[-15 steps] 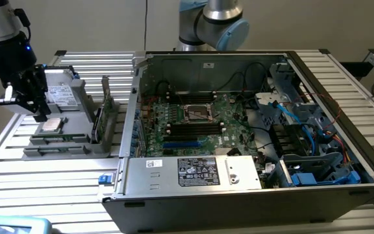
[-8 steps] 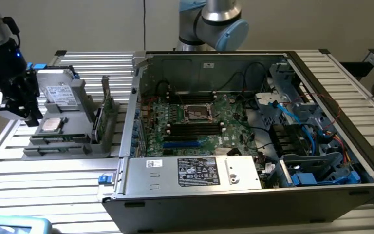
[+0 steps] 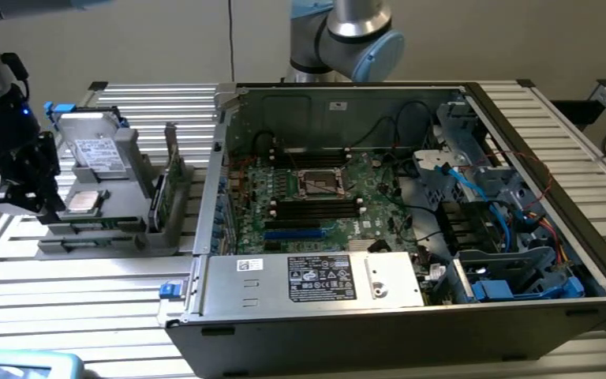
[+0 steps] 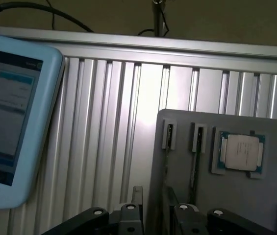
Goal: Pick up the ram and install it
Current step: 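Pick up the ram and move it above insertion slot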
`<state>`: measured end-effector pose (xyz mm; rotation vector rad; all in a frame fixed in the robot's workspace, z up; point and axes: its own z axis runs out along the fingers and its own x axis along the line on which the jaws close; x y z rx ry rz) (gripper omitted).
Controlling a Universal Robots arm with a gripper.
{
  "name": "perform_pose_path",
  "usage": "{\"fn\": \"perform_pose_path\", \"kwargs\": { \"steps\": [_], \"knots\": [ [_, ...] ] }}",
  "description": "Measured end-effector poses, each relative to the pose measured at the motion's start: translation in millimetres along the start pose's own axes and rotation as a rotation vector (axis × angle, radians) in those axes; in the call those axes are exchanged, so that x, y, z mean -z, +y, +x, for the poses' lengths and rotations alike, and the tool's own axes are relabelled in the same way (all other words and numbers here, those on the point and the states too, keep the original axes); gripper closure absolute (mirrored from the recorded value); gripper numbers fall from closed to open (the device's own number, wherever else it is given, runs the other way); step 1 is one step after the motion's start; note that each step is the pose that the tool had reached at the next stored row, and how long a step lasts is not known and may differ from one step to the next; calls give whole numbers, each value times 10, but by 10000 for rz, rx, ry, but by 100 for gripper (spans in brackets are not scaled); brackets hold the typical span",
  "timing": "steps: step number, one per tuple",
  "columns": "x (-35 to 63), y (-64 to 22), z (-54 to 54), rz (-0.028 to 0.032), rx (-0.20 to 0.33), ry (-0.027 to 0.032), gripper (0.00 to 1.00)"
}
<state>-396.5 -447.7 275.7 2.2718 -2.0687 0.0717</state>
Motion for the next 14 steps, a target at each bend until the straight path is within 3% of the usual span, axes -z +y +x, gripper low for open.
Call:
{"fn": "perform_pose_path", "kwargs": {
  "steps": [5, 6, 10, 14],
  "knots": [
    [-30, -9, 6, 6, 113, 9, 69],
    [-35, -10, 9, 11, 122, -23, 69],
    [-54, -14, 31, 53, 144, -260, 69],
    [-113, -11, 151, 73, 145, -370, 69]
  ]
}}
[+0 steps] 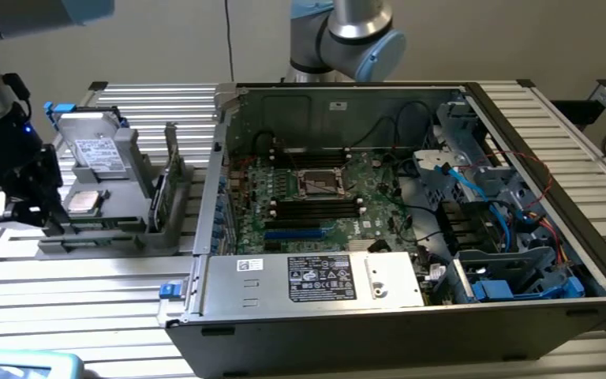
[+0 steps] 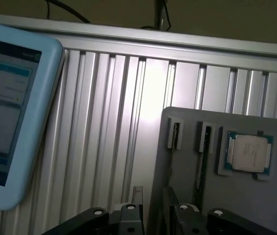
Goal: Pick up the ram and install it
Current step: 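Pick up the ram and move it above insertion slot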
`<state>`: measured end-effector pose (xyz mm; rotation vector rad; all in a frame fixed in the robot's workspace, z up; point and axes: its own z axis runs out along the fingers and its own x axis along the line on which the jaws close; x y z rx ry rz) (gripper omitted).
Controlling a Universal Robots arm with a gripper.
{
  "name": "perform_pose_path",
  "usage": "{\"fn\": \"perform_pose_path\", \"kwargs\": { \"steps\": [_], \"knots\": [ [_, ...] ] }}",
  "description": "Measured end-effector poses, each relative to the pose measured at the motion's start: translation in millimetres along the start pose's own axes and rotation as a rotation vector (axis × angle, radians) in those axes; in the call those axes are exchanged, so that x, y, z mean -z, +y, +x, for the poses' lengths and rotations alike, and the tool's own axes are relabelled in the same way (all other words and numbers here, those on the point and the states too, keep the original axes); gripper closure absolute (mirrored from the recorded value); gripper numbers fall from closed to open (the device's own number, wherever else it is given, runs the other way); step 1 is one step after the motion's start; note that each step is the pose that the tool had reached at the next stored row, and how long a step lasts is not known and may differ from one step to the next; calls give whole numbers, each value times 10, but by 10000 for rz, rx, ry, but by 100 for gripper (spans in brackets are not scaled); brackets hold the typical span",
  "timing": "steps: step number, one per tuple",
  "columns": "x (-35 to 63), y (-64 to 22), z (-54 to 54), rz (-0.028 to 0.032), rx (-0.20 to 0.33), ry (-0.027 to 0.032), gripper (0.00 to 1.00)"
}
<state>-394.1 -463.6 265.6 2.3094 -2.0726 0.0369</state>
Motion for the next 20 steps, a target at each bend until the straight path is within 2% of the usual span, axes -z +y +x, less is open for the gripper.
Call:
{"fn": "perform_pose_path", "kwargs": {
  "steps": [2, 4, 8, 15, 17, 20],
  "knots": [
    [-11, -20, 28, 34, -1, -63, 69],
    [-19, -50, 43, 80, -3, -158, 69],
    [-34, -116, 72, 146, -2, -387, 69],
    [-100, -163, 114, 200, -3, -683, 69],
    [-137, -163, 110, 206, -13, -725, 69],
    [-189, -167, 90, 204, -11, -733, 69]
  ]
}}
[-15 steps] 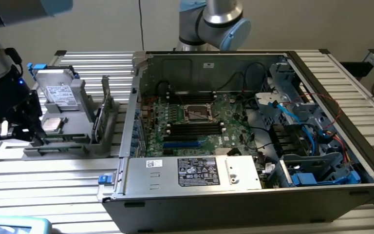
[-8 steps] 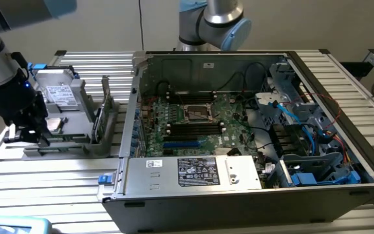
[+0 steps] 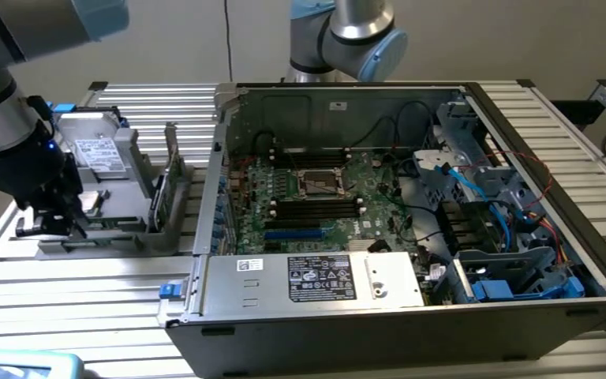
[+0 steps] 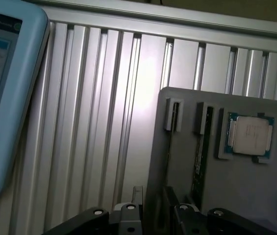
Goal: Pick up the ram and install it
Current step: 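Pick up the ram and move it above insertion slot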
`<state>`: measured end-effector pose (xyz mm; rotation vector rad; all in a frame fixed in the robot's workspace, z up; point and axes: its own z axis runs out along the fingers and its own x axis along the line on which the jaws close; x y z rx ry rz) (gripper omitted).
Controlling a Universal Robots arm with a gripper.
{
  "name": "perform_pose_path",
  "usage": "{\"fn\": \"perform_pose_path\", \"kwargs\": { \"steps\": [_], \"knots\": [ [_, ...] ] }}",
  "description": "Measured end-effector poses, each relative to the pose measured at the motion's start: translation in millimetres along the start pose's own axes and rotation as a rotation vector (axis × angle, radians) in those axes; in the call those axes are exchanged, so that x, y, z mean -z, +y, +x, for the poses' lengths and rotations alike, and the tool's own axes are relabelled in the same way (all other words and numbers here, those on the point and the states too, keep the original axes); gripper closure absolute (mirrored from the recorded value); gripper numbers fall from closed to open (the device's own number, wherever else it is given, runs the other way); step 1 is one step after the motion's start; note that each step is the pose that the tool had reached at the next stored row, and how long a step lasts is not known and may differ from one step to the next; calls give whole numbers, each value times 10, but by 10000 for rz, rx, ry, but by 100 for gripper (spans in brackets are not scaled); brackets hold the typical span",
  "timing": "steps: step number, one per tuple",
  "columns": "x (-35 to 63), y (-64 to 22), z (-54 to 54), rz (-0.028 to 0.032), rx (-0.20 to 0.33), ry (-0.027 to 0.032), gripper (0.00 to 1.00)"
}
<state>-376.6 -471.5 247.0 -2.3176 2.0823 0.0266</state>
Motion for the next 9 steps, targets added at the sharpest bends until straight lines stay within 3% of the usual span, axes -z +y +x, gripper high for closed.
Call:
{"fn": "perform_pose_path", "kwargs": {
  "steps": [9],
  "knots": [
    [-167, 5, -132, 1, -18, -10, 69]
  ]
}}
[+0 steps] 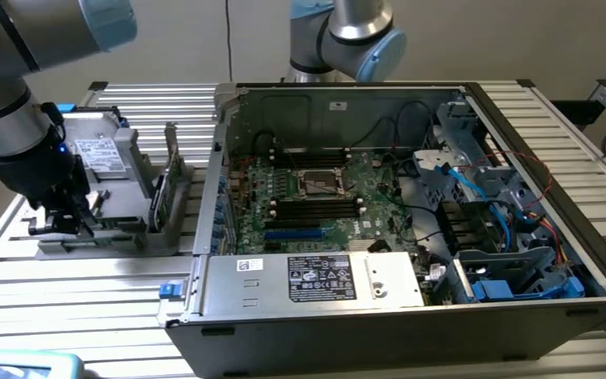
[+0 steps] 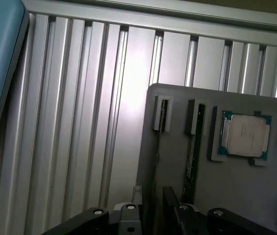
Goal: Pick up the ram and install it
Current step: 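Pick up the ram and move it above insertion slot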
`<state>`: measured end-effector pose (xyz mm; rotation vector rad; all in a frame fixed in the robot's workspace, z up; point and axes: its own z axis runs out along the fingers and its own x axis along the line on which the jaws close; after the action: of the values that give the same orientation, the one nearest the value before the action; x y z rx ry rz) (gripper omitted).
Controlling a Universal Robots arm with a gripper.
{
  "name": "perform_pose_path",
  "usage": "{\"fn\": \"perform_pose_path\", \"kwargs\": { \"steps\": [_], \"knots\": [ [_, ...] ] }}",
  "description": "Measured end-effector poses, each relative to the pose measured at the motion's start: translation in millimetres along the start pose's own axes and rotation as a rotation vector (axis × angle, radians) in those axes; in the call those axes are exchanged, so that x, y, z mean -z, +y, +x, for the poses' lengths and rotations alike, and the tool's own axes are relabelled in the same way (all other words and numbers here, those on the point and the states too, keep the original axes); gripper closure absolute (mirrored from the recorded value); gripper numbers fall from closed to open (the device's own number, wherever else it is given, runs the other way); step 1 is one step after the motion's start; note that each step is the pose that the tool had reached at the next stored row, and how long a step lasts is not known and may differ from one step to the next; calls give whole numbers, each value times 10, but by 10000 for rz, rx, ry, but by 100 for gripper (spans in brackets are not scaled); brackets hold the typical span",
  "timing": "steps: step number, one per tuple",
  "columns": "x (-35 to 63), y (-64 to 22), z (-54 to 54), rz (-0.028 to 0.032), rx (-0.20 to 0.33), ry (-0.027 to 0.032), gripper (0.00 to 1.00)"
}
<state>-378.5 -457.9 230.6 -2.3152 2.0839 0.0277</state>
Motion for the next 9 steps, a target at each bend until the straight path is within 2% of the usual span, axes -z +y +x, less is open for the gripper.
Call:
{"fn": "perform_pose_path", "kwargs": {
  "steps": [4, 9],
  "knots": [
    [-74, 105, -10, 1, 0, -2, 69],
    [-166, 106, -6, 4, 1, -2, 69]
  ]
}}
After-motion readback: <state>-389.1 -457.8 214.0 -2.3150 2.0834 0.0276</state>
